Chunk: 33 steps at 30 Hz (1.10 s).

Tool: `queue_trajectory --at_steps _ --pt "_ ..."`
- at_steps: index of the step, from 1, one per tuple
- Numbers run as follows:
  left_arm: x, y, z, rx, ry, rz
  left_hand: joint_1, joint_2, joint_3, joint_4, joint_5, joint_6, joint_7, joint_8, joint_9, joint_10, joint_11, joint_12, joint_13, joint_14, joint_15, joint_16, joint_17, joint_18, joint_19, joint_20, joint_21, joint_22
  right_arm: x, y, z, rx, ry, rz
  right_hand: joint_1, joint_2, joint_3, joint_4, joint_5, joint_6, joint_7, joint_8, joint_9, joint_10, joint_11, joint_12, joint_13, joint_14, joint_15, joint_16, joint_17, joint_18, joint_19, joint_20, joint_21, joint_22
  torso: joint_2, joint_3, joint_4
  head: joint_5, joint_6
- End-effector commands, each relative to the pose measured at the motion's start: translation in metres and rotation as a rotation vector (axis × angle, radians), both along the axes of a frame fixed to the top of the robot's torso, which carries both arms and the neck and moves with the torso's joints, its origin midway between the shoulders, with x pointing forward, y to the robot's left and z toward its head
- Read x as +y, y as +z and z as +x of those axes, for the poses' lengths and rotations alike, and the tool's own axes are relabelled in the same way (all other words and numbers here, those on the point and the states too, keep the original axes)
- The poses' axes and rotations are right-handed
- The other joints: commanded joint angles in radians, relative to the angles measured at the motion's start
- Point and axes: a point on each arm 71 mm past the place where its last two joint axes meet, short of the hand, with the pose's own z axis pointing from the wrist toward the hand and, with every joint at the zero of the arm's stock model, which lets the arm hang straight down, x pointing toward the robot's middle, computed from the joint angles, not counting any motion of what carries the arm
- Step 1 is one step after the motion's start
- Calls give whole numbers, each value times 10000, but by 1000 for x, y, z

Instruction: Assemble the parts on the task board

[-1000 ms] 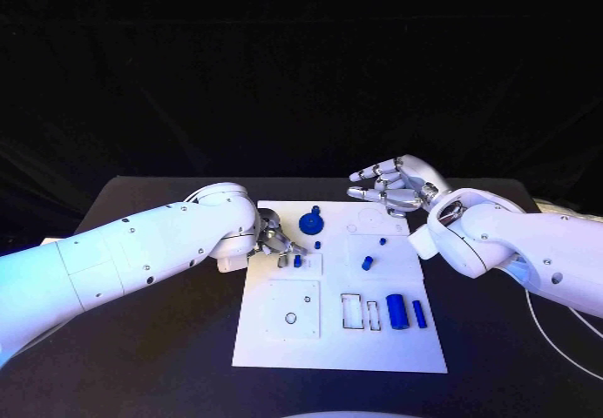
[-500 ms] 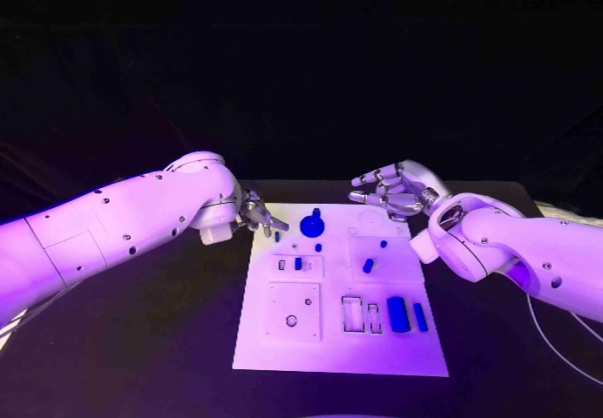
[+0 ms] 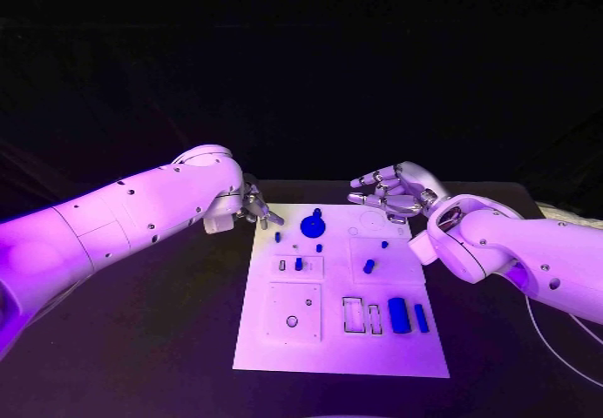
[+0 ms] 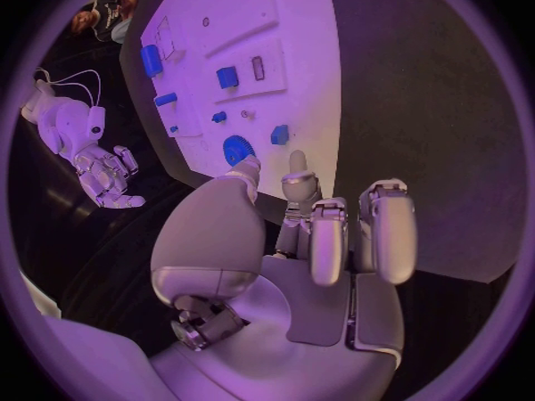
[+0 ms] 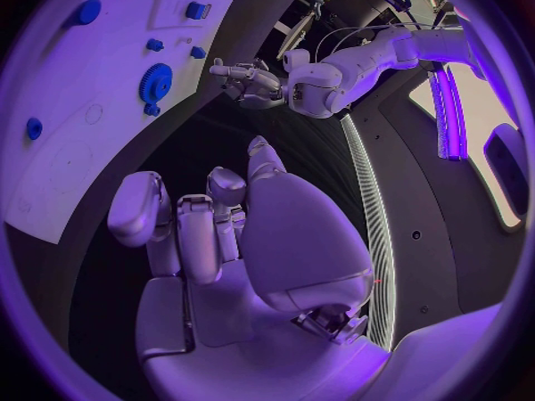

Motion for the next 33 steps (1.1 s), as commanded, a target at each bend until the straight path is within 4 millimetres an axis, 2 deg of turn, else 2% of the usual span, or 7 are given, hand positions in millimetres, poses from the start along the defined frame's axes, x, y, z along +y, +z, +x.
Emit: queue_trajectory --at_steps 1,12,26,33 --pt "-6 -3 0 273 -610 245 120 53 -72 15 38 76 -4 84 25 54 -3 50 27 1051 9 31 2627 61 71 -4 37 924 3 -1 0 26 179 -63 -7 65 -76 3 38 74 -24 31 13 -38 -20 -40 -8 557 -52 -50 345 182 -62 -37 -35 -8 -3 -4 -3 14 -11" --pt "-12 -16 4 404 -573 240 307 173 -106 -23 50 61 -29 157 102 74 -28 91 38 1051 -16 31 2627 57 86 -31 47 945 4 -1 0 31 206 -56 -4 72 -81 2 43 77 -25 31 13 -41 -21 -49 -19 556 -53 -53 341 183 -64 -38 -39 -14 -5 12 -4 1 -42" --pt "-20 -22 4 500 -672 165 615 276 -118 -98 56 25 -51 250 227 108 -52 157 72 1051 -39 31 2627 46 115 -57 73 992 5 -2 0 45 238 -52 -4 72 -81 2 43 77 -25 31 13 -41 -21 -49 -19 556 -53 -53 341 183 -64 -38 -39 -14 -20 15 9 -19 -67" --pt "-21 -24 3 633 -701 166 983 434 -18 -219 47 -19 -68 301 322 113 -69 180 70 1051 -54 31 2627 40 128 -72 82 1018 5 -2 0 46 245 -51 -4 72 -81 2 43 77 -25 31 13 -41 -21 -49 -19 556 -53 -53 341 183 -64 -38 -39 -14 -22 20 8 -31 -70"
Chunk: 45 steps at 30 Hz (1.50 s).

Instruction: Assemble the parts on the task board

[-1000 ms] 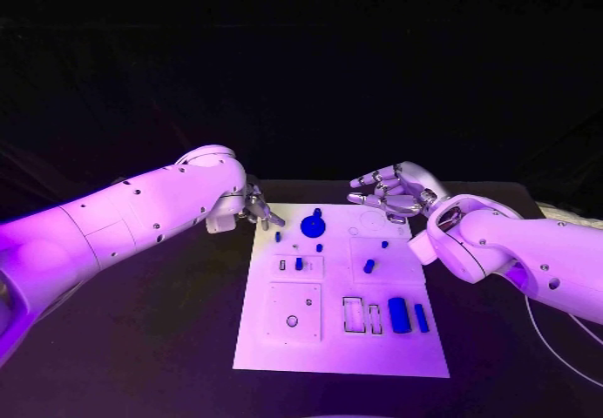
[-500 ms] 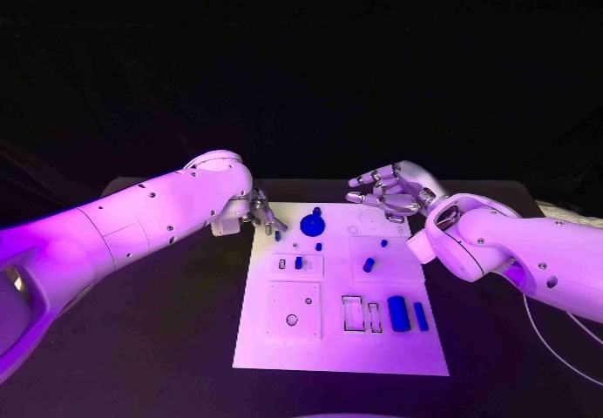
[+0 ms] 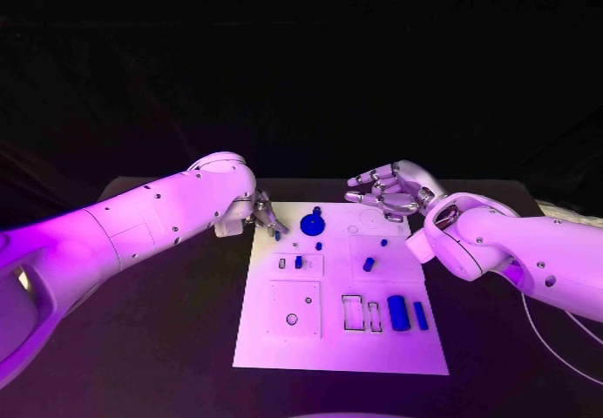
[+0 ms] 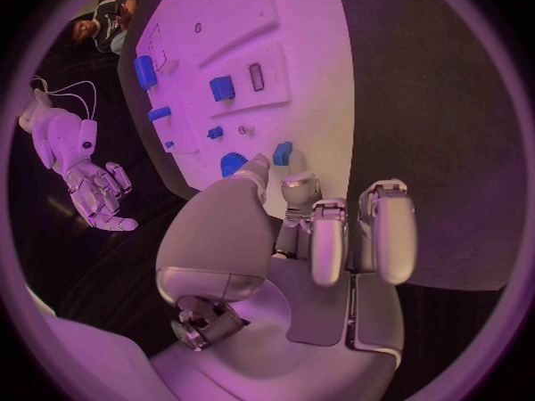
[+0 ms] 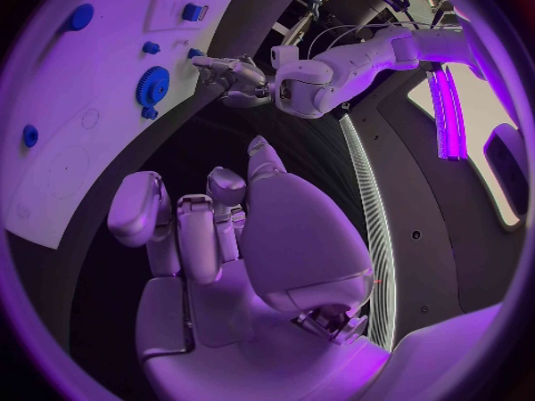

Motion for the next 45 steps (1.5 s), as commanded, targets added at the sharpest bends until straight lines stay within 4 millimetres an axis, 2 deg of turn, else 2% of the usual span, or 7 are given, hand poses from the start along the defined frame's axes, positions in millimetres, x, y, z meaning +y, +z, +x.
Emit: queue_trajectory --at_steps 1,12,20,24,29,33,45 --pt "-3 -1 -1 196 -241 -30 211 14 34 -99 49 -26 -73 57 31 44 -3 44 2 1052 -57 31 2631 38 95 -37 72 1028 2 0 -1 4 164 -63 -5 73 -81 3 44 77 -25 31 12 -40 -21 -49 -9 556 -53 -53 344 183 -64 -38 -39 -14 0 3 1 -10 -1" --pt "-4 -4 -2 293 -174 -57 999 251 465 -513 70 -75 -148 104 178 42 -74 43 -25 1052 -116 31 2631 35 102 -87 73 1056 2 0 -1 3 164 -64 -5 73 -81 3 44 77 -25 31 12 -40 -21 -49 -9 556 -53 -53 344 183 -64 -38 -39 -14 0 5 1 -8 -22" --pt "-3 -2 0 35 24 -341 1743 600 1685 -998 60 -214 -179 167 392 64 -128 31 -37 1052 -166 31 2631 27 124 -148 89 1106 2 -1 0 19 166 -71 -5 73 -81 3 44 77 -25 31 12 -40 -21 -49 -9 556 -53 -53 344 183 -64 -38 -39 -14 -2 8 -1 -18 -24" --pt "-3 -2 0 -16 183 -771 1730 390 2855 -1269 65 -304 -151 344 686 108 -119 4 -78 1052 -137 31 2631 26 124 -141 81 1118 2 -1 0 48 178 -81 -5 73 -81 3 44 77 -25 31 12 -40 -21 -49 -9 556 -53 -53 344 183 -64 -38 -39 -14 -10 8 7 -25 -39" --pt "-1 0 -2 -51 370 -1261 1247 -81 4252 -1552 52 -394 -153 578 1070 161 -127 -16 -147 1052 -128 31 2631 27 118 -114 57 1123 1 -3 0 101 185 -95 -5 73 -81 3 44 77 -25 31 12 -40 -21 -49 -9 556 -53 -53 344 183 -64 -38 -39 -14 -13 11 11 -26 -49" --pt "1 2 -8 -88 465 -1614 976 -298 4789 -1704 31 -404 -164 673 1228 184 -110 -14 -170 1052 -141 31 2631 27 125 -124 57 1140 1 -4 0 140 177 -112 -5 73 -81 3 44 77 -25 31 12 -40 -21 -49 -9 556 -53 -53 344 183 -64 -38 -39 -14 -27 17 26 -29 -64" --pt "5 1 -36 -511 454 -2282 602 -615 5620 -2025 20 -355 -204 809 1458 368 -152 173 4 1052 -174 31 2631 -1 201 -155 135 1260 -1 -5 -1 192 156 -141 5 91 -96 0 61 86 -29 31 13 -28 -25 -36 -10 556 -56 -65 332 184 -65 -41 -48 -23 -100 41 106 -38 -128"
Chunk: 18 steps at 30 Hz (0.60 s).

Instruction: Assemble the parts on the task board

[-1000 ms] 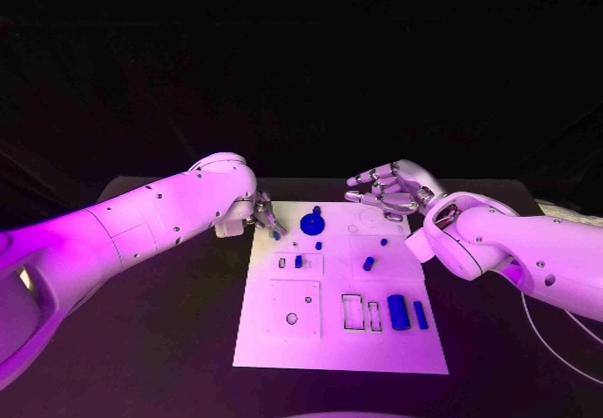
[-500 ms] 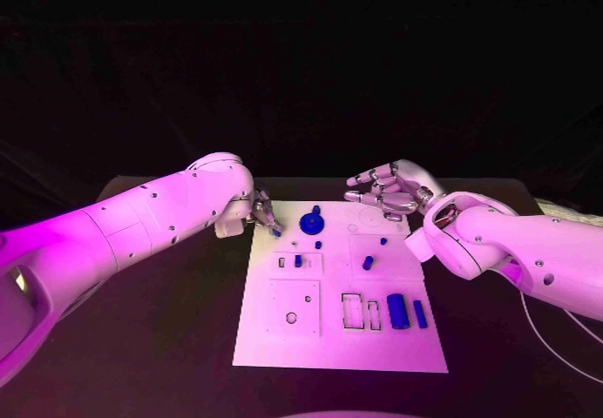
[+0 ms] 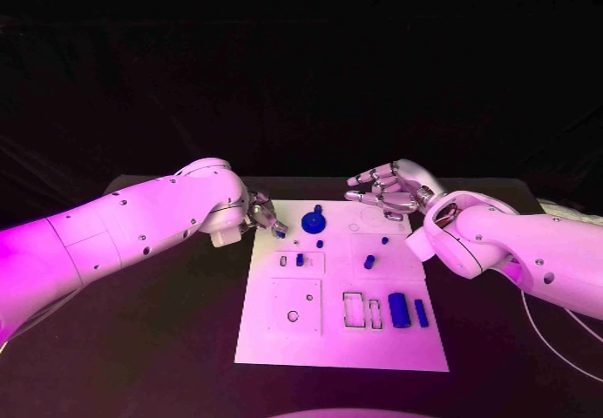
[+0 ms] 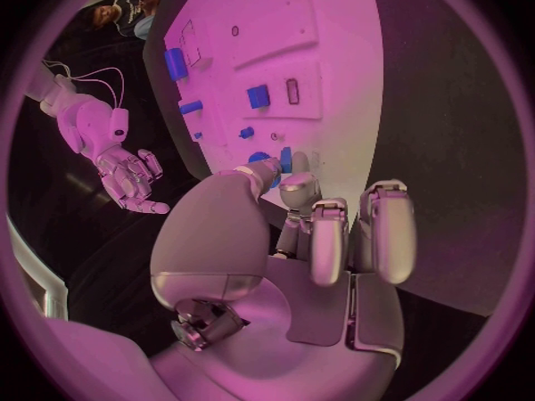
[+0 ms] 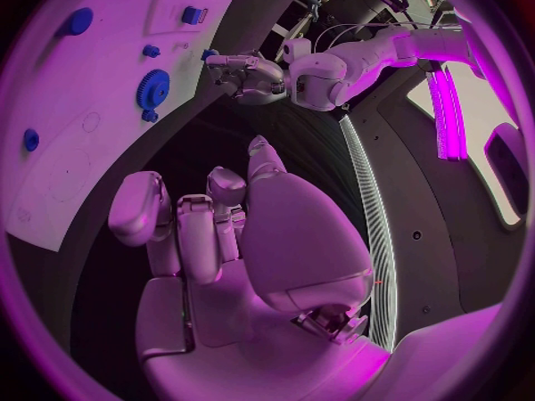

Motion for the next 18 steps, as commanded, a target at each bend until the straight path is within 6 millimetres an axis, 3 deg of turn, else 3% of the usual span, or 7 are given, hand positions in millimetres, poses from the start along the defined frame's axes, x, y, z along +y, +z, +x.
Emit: queue_trajectory --at_steps 1,7,18 --pt "-1 -3 -8 -373 318 -562 -86 -36 1343 -1256 -41 47 -97 74 224 92 -12 79 39 1048 -99 31 2634 -3 175 -50 55 1275 1 -1 -1 58 151 -89 4 92 -40 0 61 57 1 31 13 -28 -25 -36 -11 555 -56 -65 334 185 -28 -4 -48 -8 -36 9 41 -12 -41" --pt "1 -12 -24 -857 305 -689 -187 -130 1560 -1337 -44 85 -118 113 282 196 -33 199 165 1048 -117 31 2634 -27 237 -66 128 1368 0 -2 -1 81 142 -101 4 92 -40 0 61 57 1 31 13 -28 -25 -36 -11 555 -56 -65 334 185 -28 -4 -48 -8 -53 -1 89 -38 -58" --pt "2 -25 -43 -1022 -8 -128 -242 -206 1688 -1401 -49 115 -134 136 316 269 -50 282 253 1048 -131 31 2634 -41 272 -78 170 1420 -1 -3 -2 114 147 -113 4 92 -40 0 61 57 1 31 13 -28 -25 -36 -11 555 -56 -65 334 185 -28 -4 -48 -8 -30 -7 50 17 -96"
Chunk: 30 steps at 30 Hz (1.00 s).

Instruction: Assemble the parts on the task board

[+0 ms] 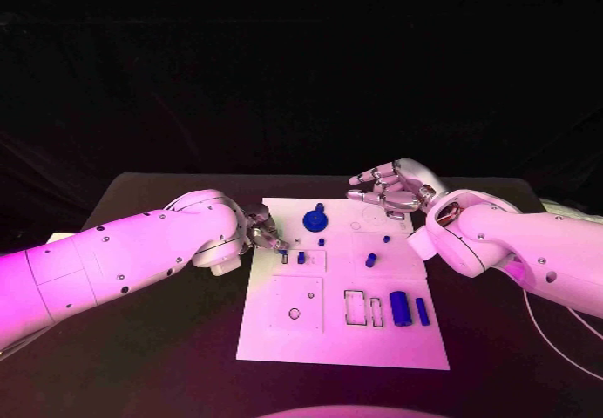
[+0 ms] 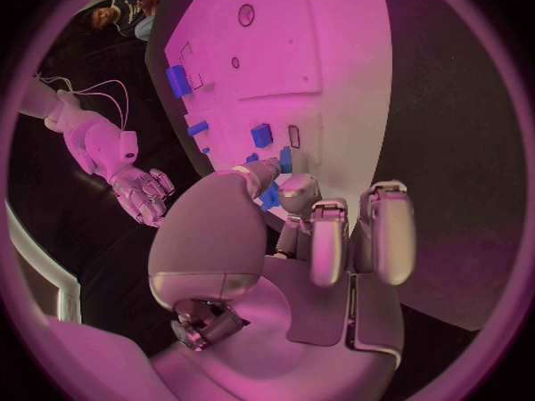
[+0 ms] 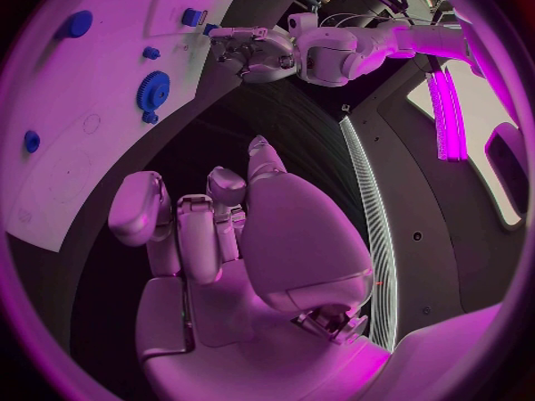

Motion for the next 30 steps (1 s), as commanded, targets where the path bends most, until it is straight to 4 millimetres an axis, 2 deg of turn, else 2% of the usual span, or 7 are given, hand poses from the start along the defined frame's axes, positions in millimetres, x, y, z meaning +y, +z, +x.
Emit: queue_trajectory --at_steps 1,30 --pt "-1 1 -2 -460 -13 361 -70 -35 1292 -1226 -20 114 -135 34 143 91 -13 47 12 1054 -64 31 2635 -41 272 -79 64 1421 2 -1 -1 38 168 -69 4 92 -41 0 61 57 1 31 13 -28 -25 -36 -12 555 -56 -65 335 185 -28 -4 -48 -9 8 4 -10 13 -25" --pt "-6 -10 -8 329 -568 1170 -145 -122 1430 -1300 -26 159 -156 62 180 187 -32 154 125 1054 -79 31 2635 -57 310 -92 109 1478 3 -2 -1 76 205 -65 4 92 -41 0 61 57 1 31 13 -28 -25 -36 -12 555 -56 -65 335 185 -28 -4 -48 -9 8 14 -22 21 -101"
